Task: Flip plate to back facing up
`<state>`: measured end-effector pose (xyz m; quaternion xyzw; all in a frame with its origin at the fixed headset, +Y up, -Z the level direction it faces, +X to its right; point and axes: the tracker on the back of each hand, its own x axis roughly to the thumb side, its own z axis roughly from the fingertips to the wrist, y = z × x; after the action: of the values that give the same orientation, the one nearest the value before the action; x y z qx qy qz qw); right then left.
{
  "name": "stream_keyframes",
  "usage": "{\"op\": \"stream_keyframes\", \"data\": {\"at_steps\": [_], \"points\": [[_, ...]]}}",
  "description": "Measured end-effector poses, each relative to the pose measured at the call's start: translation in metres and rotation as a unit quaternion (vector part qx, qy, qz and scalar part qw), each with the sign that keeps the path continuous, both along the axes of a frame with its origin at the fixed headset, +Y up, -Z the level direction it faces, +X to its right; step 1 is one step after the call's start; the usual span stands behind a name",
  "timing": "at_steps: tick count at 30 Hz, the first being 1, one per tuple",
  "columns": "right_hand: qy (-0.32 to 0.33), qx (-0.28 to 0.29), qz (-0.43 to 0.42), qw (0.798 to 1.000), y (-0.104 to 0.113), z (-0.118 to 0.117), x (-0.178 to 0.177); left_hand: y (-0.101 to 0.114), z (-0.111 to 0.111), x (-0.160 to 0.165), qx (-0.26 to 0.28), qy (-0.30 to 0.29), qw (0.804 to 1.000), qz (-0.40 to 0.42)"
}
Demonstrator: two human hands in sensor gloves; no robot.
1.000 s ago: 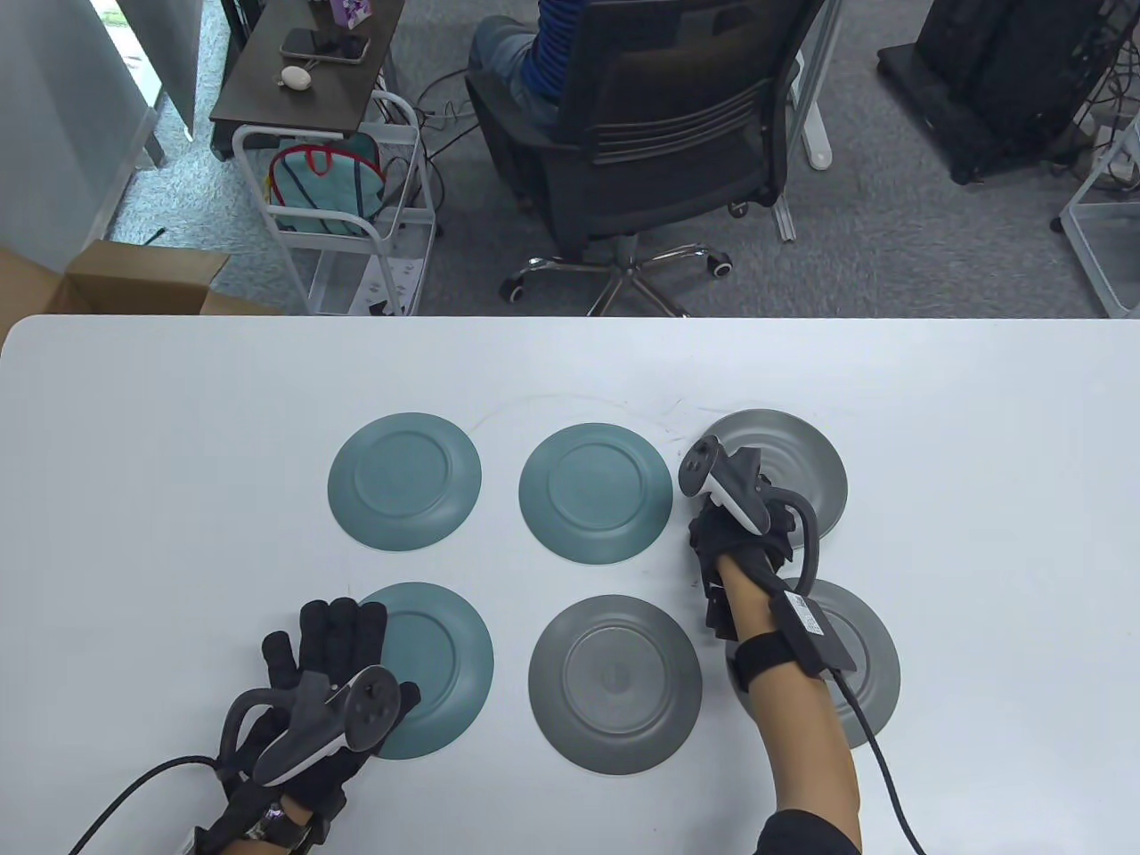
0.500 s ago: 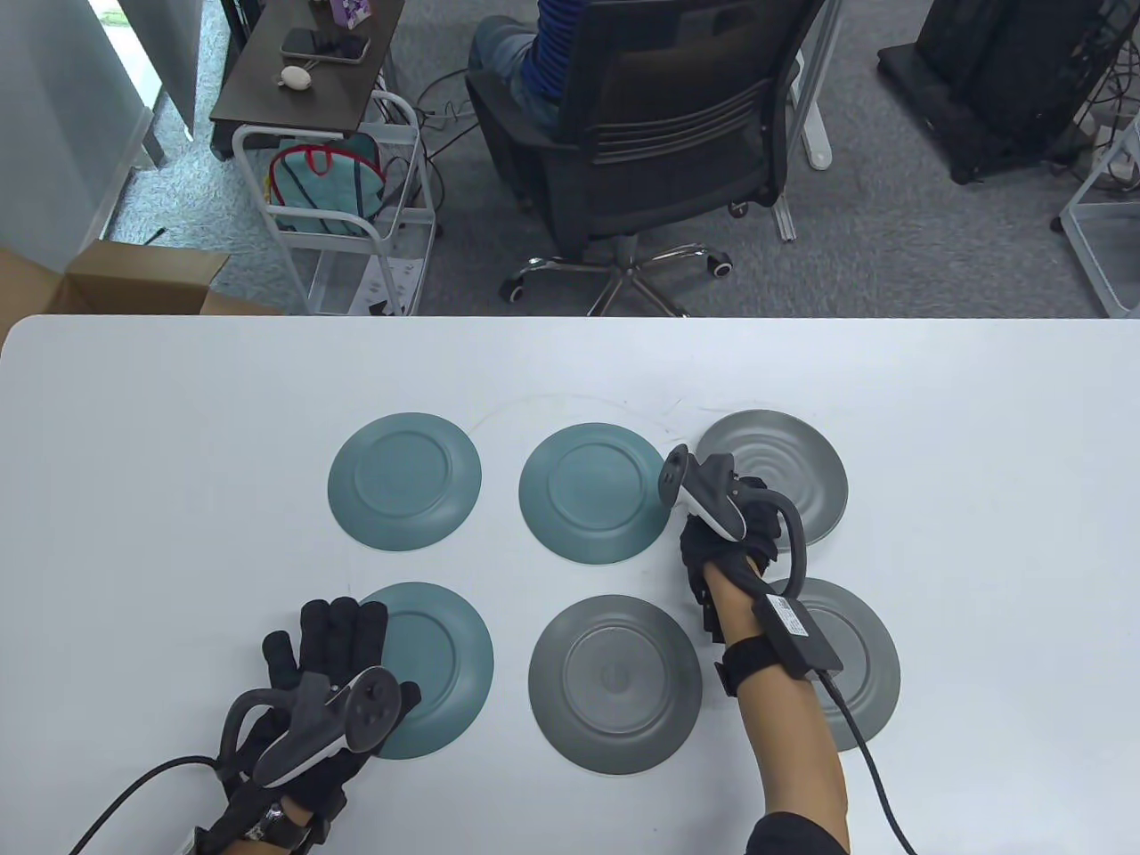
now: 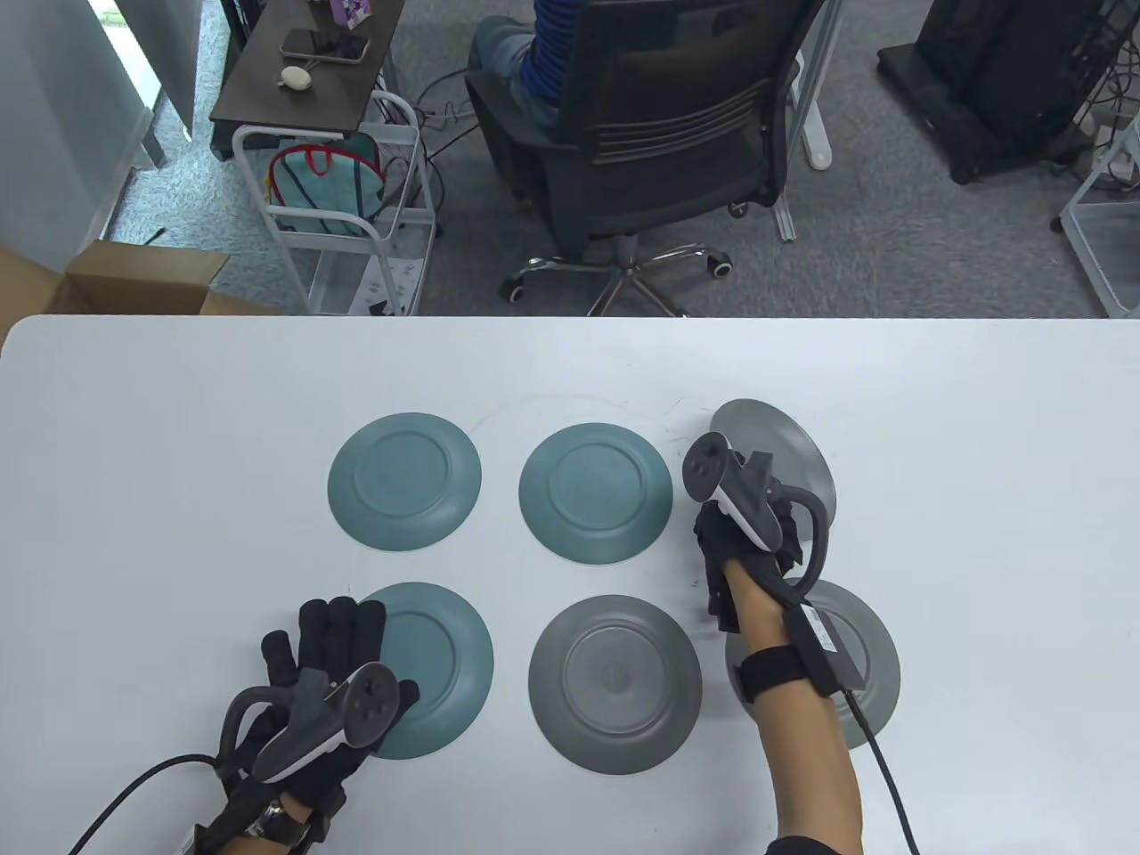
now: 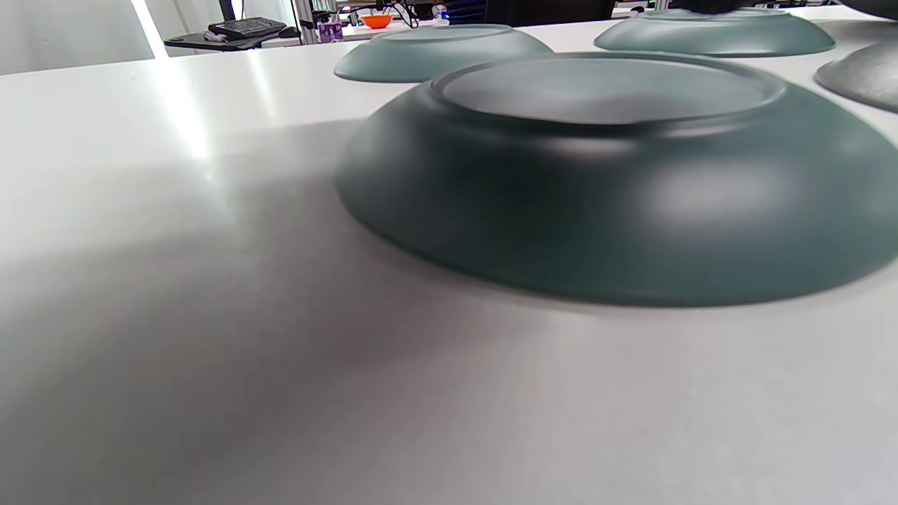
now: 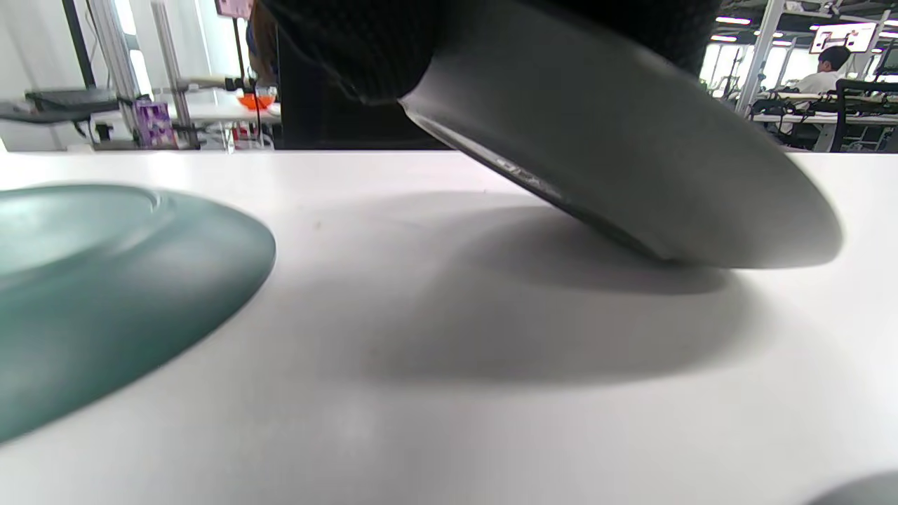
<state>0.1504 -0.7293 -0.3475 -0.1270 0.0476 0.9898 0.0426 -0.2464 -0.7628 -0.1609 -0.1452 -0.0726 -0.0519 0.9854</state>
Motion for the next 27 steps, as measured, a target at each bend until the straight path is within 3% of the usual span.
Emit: {"op": "stream_keyframes", "data": {"at_steps": [7, 13, 19, 27], "points": [[-0.035, 0.068, -0.066, 0.995, 0.025, 0.007, 0.023, 0.0, 0.0, 0.0, 0.001, 0.0, 1.0, 0.002], [-0.066, 0.088, -0.17, 0.979, 0.043, 0.011, 0.044, -0.001, 0.0, 0.0, 0.0, 0.0, 1.0, 0.002], [-0.103, 0.095, -0.293, 0.946, 0.055, 0.015, 0.067, -0.001, 0.0, 0.0, 0.0, -0.001, 1.0, 0.003], [-0.152, 0.089, -0.422, 0.889, 0.047, 0.015, 0.1, -0.002, 0.0, 0.001, 0.001, -0.003, 1.0, 0.001]]}}
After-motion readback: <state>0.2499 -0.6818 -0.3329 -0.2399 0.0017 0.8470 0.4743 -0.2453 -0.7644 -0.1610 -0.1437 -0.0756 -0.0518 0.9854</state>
